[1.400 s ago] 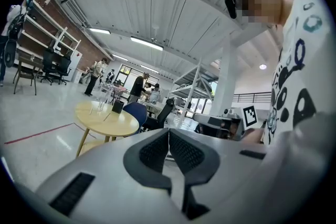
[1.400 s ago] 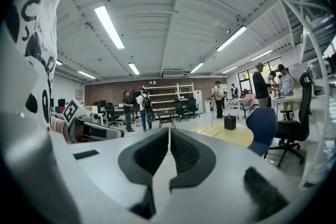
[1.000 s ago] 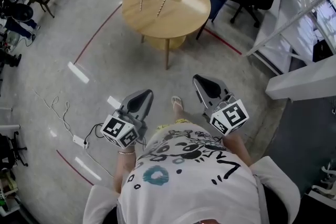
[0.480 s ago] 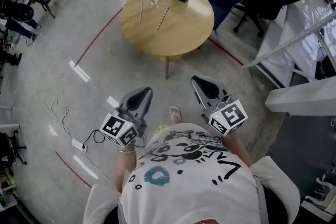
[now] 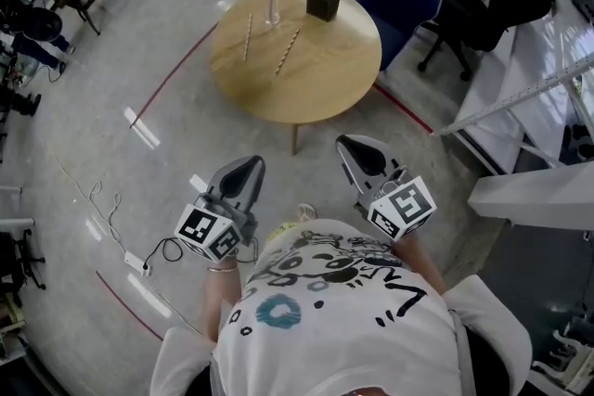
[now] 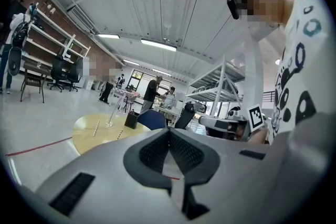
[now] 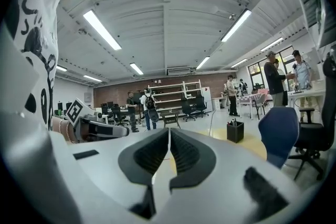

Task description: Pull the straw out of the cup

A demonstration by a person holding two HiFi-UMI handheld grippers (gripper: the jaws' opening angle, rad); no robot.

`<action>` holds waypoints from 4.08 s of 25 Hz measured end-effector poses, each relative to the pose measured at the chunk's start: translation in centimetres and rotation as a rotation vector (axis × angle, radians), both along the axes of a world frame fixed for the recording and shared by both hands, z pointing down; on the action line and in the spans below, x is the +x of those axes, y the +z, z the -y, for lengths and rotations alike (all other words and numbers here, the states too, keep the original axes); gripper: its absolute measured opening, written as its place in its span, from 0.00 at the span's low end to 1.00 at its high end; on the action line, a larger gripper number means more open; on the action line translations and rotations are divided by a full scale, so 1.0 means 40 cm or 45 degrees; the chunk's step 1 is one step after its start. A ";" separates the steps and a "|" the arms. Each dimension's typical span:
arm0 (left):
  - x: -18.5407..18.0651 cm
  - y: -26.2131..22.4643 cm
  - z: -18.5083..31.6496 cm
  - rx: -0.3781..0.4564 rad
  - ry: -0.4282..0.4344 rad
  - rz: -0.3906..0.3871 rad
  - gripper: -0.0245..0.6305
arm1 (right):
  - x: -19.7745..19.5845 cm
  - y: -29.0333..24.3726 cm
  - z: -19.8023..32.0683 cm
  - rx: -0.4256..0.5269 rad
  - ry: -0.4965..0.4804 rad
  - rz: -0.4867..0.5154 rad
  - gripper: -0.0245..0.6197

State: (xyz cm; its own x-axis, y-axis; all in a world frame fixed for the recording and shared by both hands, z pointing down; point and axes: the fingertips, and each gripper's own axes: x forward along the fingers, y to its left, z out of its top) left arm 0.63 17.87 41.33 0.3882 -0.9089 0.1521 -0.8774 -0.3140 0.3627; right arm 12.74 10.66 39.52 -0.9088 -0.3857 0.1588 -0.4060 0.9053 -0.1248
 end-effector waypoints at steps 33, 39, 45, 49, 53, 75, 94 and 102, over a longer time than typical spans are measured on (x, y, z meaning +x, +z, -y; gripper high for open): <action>-0.140 0.023 0.367 -0.032 0.132 0.021 0.06 | -0.172 0.016 0.341 -0.006 0.069 0.038 0.08; -0.218 0.022 0.492 -0.040 0.182 0.017 0.06 | -0.246 0.022 0.456 -0.012 0.111 0.038 0.08; -0.273 0.021 0.602 -0.038 0.228 0.000 0.06 | -0.296 0.016 0.553 -0.015 0.153 0.024 0.08; -0.325 0.019 0.668 -0.040 0.242 0.002 0.06 | -0.348 0.009 0.619 -0.017 0.170 0.030 0.08; -0.376 0.011 0.726 -0.017 0.244 -0.004 0.06 | -0.401 0.002 0.676 -0.005 0.173 0.022 0.08; -0.571 0.117 0.977 -0.087 0.265 0.006 0.06 | -0.593 0.067 0.958 -0.041 0.218 -0.040 0.08; -0.667 0.209 1.178 -0.130 0.269 -0.001 0.07 | -0.740 0.176 1.150 -0.098 0.191 -0.107 0.08; -0.698 0.259 1.236 -0.175 0.251 0.015 0.07 | -0.796 0.238 1.238 -0.156 0.227 -0.158 0.09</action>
